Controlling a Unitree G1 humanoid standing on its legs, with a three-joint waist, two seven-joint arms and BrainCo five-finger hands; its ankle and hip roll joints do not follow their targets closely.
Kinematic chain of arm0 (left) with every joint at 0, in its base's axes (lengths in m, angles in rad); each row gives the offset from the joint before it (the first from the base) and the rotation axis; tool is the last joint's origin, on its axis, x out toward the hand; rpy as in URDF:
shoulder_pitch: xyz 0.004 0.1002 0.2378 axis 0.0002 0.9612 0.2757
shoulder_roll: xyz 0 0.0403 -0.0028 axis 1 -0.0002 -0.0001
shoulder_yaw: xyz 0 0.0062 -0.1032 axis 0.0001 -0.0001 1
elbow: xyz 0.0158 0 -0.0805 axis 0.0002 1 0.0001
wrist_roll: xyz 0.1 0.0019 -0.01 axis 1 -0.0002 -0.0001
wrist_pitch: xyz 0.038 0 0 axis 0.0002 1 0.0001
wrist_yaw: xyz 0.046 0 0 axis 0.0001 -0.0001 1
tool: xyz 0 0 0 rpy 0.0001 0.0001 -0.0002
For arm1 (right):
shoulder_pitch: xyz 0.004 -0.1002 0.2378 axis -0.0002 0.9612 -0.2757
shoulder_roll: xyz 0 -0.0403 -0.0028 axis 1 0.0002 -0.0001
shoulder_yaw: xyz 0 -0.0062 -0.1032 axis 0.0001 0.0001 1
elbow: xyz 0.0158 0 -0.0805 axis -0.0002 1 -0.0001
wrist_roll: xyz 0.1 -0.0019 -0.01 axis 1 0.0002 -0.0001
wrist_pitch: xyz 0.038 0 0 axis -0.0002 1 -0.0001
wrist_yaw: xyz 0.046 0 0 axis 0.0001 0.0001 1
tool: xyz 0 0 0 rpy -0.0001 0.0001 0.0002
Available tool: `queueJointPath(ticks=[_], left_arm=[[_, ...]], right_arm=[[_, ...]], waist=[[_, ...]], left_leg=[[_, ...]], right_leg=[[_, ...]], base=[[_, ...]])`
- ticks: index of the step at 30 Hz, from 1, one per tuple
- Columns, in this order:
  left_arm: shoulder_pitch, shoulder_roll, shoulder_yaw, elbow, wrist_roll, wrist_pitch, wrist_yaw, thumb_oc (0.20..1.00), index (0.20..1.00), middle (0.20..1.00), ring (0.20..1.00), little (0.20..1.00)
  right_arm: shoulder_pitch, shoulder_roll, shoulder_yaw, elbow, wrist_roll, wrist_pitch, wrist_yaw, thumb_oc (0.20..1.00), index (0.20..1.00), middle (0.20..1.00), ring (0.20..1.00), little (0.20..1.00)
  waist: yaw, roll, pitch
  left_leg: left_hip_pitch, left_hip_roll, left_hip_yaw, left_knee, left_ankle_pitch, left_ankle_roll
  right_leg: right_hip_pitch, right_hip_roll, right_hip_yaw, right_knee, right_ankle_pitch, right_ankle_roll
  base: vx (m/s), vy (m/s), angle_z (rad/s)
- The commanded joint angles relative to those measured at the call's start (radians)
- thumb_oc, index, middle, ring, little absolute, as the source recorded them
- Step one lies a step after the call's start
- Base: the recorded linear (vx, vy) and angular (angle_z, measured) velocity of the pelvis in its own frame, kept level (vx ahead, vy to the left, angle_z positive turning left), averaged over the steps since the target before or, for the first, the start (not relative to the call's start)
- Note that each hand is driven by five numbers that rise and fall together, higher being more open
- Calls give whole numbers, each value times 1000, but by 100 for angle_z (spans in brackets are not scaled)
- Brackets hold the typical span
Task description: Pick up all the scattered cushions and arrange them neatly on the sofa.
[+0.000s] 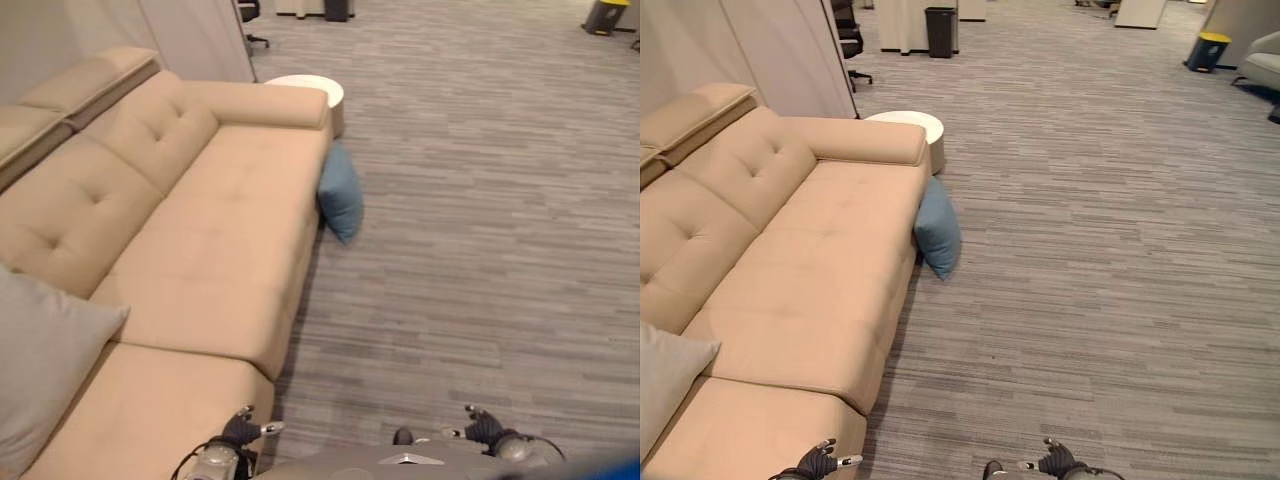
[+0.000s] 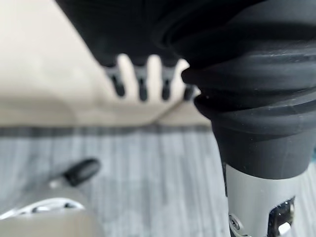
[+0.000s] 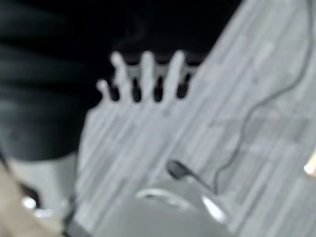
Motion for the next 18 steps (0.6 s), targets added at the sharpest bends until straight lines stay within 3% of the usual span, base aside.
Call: queueJointPath(ticks=[1, 6, 9, 10, 13, 14, 16, 18], left_arm=[[-64, -9, 20, 8, 38, -8, 9, 1000, 1000, 1000, 1000, 1000], [-76, -11, 13, 7, 34, -9, 8, 1000, 1000, 1000, 1000, 1000], [-84, -14, 2, 6, 27, -8, 5, 1000, 1000, 1000, 1000, 1000], [-90, -15, -4, 8, 20, -8, 5, 1000, 1000, 1000, 1000, 1000], [-100, -16, -12, 7, 12, -9, 9, 1000, 1000, 1000, 1000, 1000], [-103, -17, -14, 6, 10, -9, 11, 1000, 1000, 1000, 1000, 1000], [-105, -17, -16, 7, 13, -9, 13, 1000, 1000, 1000, 1000, 1000], [-114, -16, -16, 12, 14, -12, 21, 1000, 1000, 1000, 1000, 1000]], right_arm=[[-71, -3, -8, 41, 65, -19, -24, 1000, 1000, 1000, 1000, 1000], [-65, -4, -15, 45, 91, -26, -29, 1000, 1000, 1000, 1000, 1000], [-56, -11, -26, 48, 109, -29, -31, 1000, 1000, 1000, 1000, 1000], [-58, -15, -26, 48, 113, -29, -33, 1000, 1000, 1000, 1000, 1000], [-63, -18, -24, 57, 114, -24, -37, 1000, 1000, 1000, 1000, 1000], [-68, -19, -23, 56, 119, -26, -37, 1000, 1000, 1000, 1000, 1000], [-67, -18, -23, 55, 119, -26, -38, 1000, 1000, 1000, 1000, 1000], [-72, -16, -20, 63, 124, -26, -42, 1000, 1000, 1000, 1000, 1000]], waist=[[8, -76, 35], [3, -84, 51], [-7, -95, 85], [-2, -102, 102], [5, -104, 111], [6, -110, 110], [9, -112, 106], [41, -109, 107]], left_leg=[[18, -68, -89, -10, 15, -37], [-27, -52, -106, 65, 5, -53], [-107, -31, -104, 240, 18, -84], [-149, -22, -118, 325, 58, -102], [-190, -33, -142, 326, 68, -95], [-220, -51, -137, 264, 46, -74], [-234, -58, -134, 233, 53, -66], [-327, -86, -183, 180, 122, -72]], right_leg=[[108, 15, -9, -137, 64, 90], [107, 25, -5, -151, 56, 74], [117, 30, -13, -144, 39, 50], [131, 32, -19, -139, 30, 34], [142, 32, -21, -142, 23, 33], [145, 30, -15, -149, 25, 40], [145, 31, -10, -151, 24, 44], [170, 53, 32, -150, -5, 50]], base=[[23, -70, 11], [-6, -86, 13], [-23, -131, 38], [6, -98, 32], [85, -43, 6], [162, -3, -8], [194, 10, -15], [296, 47, -22]])
